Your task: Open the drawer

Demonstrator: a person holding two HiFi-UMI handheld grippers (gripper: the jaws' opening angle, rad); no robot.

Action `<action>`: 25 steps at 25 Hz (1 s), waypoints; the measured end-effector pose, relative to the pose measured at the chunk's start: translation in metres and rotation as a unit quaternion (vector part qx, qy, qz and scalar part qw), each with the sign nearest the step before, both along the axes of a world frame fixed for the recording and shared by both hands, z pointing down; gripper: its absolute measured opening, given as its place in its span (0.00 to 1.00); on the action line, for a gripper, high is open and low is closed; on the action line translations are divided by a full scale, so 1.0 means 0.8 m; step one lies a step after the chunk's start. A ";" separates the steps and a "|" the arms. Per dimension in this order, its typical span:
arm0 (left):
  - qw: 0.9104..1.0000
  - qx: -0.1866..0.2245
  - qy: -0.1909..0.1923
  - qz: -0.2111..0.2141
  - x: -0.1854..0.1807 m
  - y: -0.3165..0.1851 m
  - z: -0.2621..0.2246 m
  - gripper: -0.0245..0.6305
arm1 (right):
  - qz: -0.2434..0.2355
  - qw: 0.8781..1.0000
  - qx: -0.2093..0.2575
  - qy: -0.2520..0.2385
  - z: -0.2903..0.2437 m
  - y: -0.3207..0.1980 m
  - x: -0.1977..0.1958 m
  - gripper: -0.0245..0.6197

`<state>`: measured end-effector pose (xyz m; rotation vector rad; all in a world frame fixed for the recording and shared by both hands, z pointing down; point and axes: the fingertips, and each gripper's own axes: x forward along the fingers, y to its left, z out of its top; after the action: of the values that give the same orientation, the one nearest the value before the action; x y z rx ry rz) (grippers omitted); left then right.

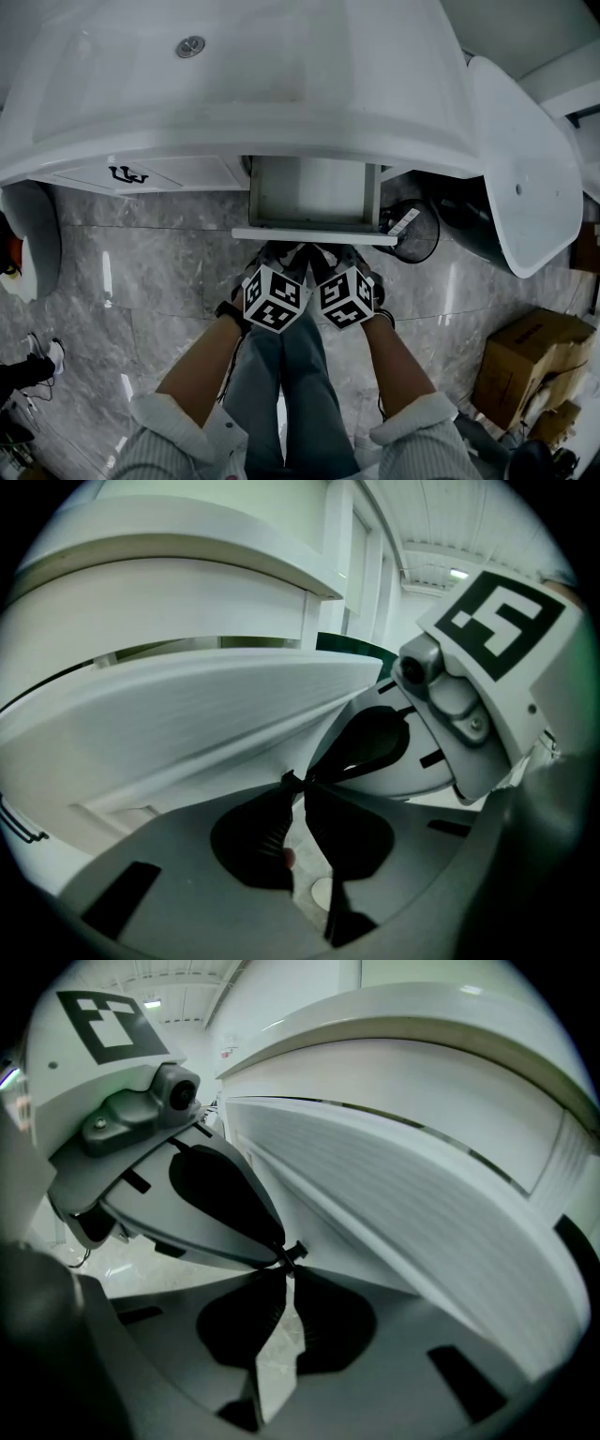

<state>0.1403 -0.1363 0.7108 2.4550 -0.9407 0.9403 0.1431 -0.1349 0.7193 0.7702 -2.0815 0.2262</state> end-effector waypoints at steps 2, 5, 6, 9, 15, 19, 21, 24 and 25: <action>1.000 -0.002 -0.001 0.000 0.000 0.002 0.001 0.11 | 0.004 1.000 -0.002 -0.001 0.001 0.002 0.001 0.09; 1.000 -0.002 -0.003 0.003 0.001 0.003 0.003 0.11 | 0.009 1.000 -0.002 -0.001 0.003 0.003 0.001 0.09; 1.000 -0.002 -0.003 0.003 0.001 0.004 0.004 0.11 | 0.010 1.000 -0.003 -0.001 0.004 0.004 0.001 0.09; 1.000 -0.006 -0.003 -0.001 0.000 0.005 0.008 0.11 | 0.018 1.000 -0.004 -0.004 0.008 0.005 0.001 0.09; 1.000 -0.016 0.004 -0.004 0.003 0.004 0.016 0.11 | 0.035 0.999 -0.007 -0.004 0.017 0.004 0.006 0.09; 0.999 -0.026 0.016 -0.021 0.004 0.006 0.017 0.12 | 0.054 0.998 -0.015 -0.012 0.017 0.005 0.010 0.09; 0.999 -0.028 0.021 -0.030 0.002 0.006 0.017 0.12 | 0.065 0.998 -0.015 -0.018 0.017 0.005 0.011 0.09; 0.999 -0.028 0.010 -0.026 -0.005 0.010 0.020 0.12 | 0.077 0.997 -0.018 -0.025 0.014 0.005 0.010 0.09; 0.999 -0.030 0.004 -0.024 -0.010 0.014 0.023 0.12 | 0.079 0.996 -0.019 -0.027 0.013 0.007 0.009 0.09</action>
<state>0.1323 -0.1250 0.7290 2.3747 -0.9498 0.9288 0.1507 -0.1290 0.7301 0.9150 -2.0614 0.3766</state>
